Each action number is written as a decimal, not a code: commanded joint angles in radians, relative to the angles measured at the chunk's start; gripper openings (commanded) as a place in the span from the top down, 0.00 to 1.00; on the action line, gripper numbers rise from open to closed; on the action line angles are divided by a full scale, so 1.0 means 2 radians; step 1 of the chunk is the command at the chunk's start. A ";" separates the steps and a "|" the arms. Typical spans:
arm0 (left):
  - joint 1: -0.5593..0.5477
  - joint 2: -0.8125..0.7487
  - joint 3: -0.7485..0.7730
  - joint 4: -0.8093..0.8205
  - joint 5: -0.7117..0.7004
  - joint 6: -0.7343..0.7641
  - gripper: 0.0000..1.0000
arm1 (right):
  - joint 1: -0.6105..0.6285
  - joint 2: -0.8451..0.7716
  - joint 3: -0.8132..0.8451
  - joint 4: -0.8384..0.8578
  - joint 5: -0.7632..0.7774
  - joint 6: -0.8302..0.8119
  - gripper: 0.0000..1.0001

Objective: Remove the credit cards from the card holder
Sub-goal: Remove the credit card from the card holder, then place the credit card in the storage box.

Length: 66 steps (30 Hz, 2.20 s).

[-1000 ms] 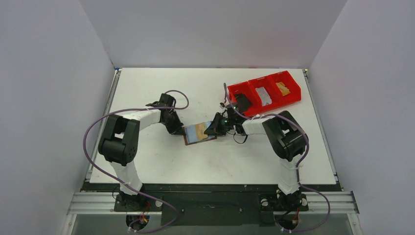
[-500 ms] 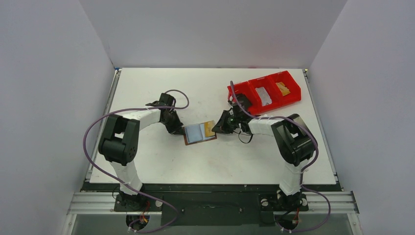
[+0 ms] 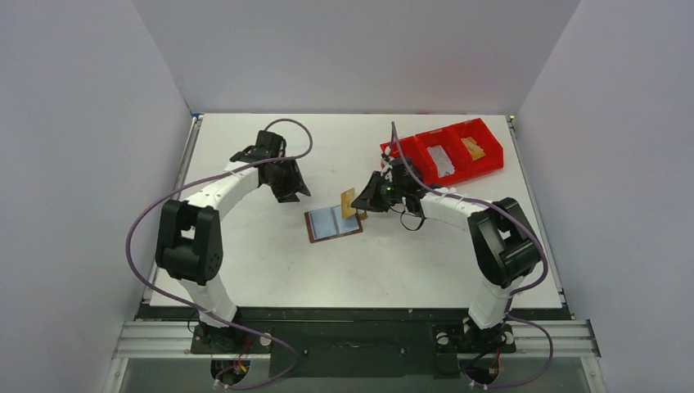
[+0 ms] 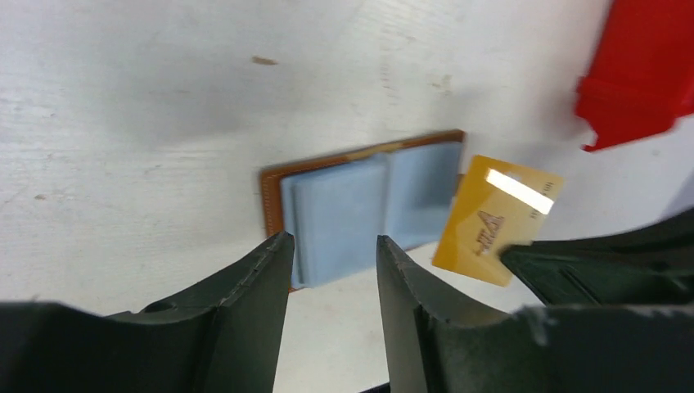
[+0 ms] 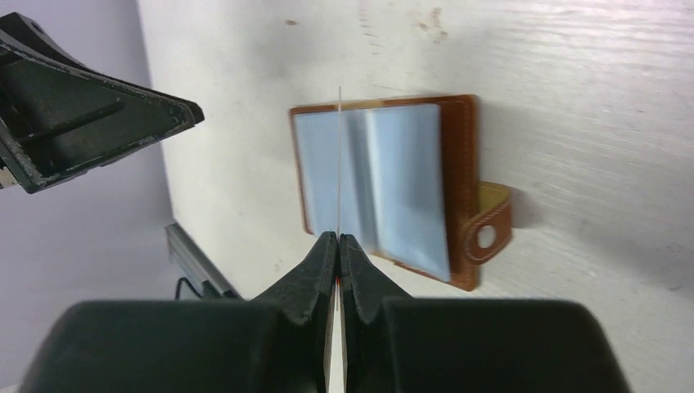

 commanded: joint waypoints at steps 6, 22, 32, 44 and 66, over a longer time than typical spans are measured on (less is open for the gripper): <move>0.012 -0.073 0.010 0.097 0.179 -0.018 0.56 | -0.004 -0.053 0.012 0.092 -0.083 0.088 1.00; 0.020 -0.068 -0.047 0.252 0.305 -0.102 0.56 | -0.002 -0.038 0.006 0.252 -0.141 0.208 1.00; 0.020 -0.070 -0.097 0.382 0.344 -0.198 1.00 | 0.009 -0.026 0.002 0.273 -0.144 0.217 0.76; 0.019 -0.071 -0.141 0.482 0.351 -0.270 1.00 | 0.029 -0.018 -0.013 0.334 -0.130 0.262 0.82; 0.020 -0.082 -0.170 0.479 0.327 -0.277 0.71 | 0.024 -0.031 -0.027 0.285 -0.075 0.237 1.00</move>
